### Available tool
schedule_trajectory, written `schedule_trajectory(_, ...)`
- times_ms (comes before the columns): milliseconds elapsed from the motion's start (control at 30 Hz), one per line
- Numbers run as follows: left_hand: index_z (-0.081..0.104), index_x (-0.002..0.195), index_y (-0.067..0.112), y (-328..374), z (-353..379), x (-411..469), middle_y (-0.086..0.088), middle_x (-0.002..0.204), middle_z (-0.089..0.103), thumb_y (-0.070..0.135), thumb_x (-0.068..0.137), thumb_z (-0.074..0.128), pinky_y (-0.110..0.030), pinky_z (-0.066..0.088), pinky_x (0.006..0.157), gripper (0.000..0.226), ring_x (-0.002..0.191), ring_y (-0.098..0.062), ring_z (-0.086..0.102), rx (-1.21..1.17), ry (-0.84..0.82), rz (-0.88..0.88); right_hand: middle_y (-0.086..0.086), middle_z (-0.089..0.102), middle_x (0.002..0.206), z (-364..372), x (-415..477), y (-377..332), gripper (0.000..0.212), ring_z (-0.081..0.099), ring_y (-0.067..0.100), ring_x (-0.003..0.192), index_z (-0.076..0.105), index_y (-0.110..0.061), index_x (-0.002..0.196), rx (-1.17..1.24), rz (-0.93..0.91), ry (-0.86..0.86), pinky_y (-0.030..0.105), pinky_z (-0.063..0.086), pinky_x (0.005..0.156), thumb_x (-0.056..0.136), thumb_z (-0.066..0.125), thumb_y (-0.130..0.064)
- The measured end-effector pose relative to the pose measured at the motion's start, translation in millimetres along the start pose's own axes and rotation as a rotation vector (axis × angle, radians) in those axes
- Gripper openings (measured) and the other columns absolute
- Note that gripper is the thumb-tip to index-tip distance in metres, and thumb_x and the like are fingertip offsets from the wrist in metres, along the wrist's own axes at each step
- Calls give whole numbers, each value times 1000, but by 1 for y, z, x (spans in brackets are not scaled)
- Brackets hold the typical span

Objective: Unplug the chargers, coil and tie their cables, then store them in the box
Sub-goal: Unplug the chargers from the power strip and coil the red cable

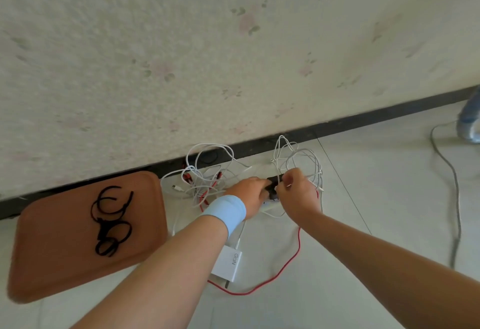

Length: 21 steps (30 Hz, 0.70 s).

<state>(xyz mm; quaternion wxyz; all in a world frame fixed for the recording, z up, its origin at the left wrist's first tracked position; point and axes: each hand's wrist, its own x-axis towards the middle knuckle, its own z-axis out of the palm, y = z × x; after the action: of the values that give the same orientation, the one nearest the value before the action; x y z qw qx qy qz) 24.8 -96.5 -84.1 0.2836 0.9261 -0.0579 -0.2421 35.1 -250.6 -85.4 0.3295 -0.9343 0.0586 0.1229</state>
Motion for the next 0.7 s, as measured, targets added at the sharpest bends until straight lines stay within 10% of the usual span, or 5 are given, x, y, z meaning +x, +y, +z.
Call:
schedule_trajectory(300,30,154,28,-2,7,20,18,162,15,-11,88,43,-32,35,113,78,142,-17,35,174,-52,100,-2,68,87,15,8,21,34,64,22,81,62,-25,100,-313,83,-160,30,51,68,84,58,-56)
schedule_trajectory(533,21,154,36,-7,11,18,24,161,10,-8,85,42,-39,52,84,84,120,-27,54,294,-93,96,4,66,79,17,19,8,31,65,23,71,65,-16,88,-367,64,-197,29,49,55,92,53,-44)
schedule_trajectory(700,34,150,39,-4,0,20,15,158,31,4,94,44,-37,46,101,66,132,-23,47,186,-98,41,-2,62,78,5,14,7,25,60,22,74,63,-15,87,-250,-19,-109,27,40,54,90,57,-39)
